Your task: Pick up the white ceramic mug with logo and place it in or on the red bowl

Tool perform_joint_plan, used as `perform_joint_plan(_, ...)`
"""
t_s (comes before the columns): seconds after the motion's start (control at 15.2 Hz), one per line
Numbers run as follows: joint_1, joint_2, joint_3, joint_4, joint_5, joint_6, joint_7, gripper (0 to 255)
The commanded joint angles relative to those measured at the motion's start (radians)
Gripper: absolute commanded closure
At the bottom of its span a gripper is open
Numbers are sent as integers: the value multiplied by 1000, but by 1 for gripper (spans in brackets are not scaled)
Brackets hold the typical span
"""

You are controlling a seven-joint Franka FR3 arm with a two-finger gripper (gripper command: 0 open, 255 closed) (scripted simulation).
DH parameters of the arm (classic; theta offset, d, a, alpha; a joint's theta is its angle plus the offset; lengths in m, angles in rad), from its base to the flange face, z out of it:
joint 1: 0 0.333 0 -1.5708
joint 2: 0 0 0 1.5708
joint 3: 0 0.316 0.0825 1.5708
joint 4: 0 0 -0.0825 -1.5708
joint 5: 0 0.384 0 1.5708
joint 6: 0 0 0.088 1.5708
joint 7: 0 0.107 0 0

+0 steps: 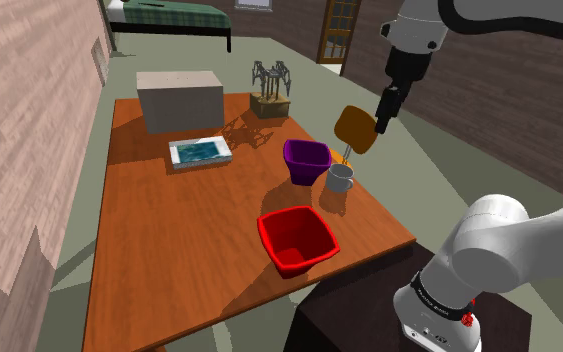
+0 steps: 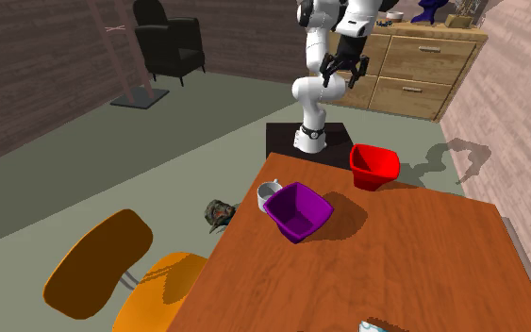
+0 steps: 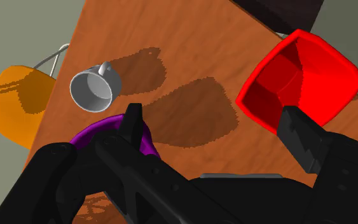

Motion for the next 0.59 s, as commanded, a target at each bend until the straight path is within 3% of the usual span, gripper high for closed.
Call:
perform_joint_plan(0.0,0,0,0,0,0,0,0,0)
perform_joint_plan(0.53,-29,59,-161,-150,-68,242,-145,0)
